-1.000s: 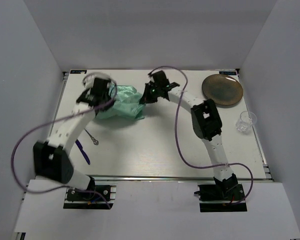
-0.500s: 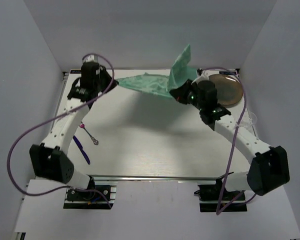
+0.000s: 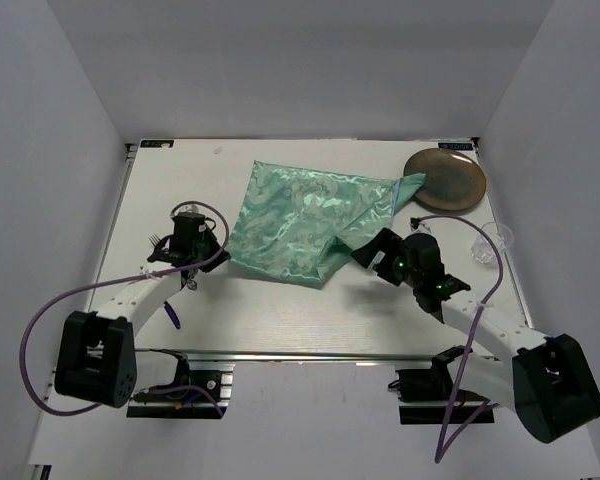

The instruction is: Set the dinner table for one person

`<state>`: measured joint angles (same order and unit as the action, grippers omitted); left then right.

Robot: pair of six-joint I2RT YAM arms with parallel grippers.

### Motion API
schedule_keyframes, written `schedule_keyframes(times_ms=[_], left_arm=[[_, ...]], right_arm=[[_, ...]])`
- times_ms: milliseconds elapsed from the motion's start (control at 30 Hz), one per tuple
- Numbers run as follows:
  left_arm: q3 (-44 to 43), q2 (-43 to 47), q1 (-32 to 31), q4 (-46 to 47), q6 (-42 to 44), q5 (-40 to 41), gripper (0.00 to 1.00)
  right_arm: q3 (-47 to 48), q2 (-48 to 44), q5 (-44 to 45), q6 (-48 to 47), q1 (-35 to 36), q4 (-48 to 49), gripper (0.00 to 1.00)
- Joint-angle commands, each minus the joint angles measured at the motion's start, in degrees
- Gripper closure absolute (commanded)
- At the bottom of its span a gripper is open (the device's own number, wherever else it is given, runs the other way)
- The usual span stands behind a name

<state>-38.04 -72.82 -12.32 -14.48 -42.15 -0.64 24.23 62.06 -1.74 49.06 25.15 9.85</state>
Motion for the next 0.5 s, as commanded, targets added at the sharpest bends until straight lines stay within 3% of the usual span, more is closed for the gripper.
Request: schedule_keyframes(times_ms=[0, 133, 233, 467], left_arm=[[-0.02, 5.49, 0.19, 3.23, -0.3, 2.75, 1.0], [0.34, 4.88, 0.19, 1.92, -0.39, 2.49, 1.0], [0.42, 4.18, 0.19, 2.26, -0.39, 1.0, 1.0], [1.39, 3.65, 0.19, 3.31, -0.04, -1.55, 1.0]], right_arm=[[3.34, -0.02, 3.93, -1.76, -0.01, 0.18, 0.11], [14.16, 8.74, 11.1, -5.64, 0.43, -7.01, 0.12], [20.05, 12.72, 15.79, -0.03, 0.34, -18.0, 0.12], [1.04, 1.14, 15.45, 18.43, 2.18, -10.55, 0.16]])
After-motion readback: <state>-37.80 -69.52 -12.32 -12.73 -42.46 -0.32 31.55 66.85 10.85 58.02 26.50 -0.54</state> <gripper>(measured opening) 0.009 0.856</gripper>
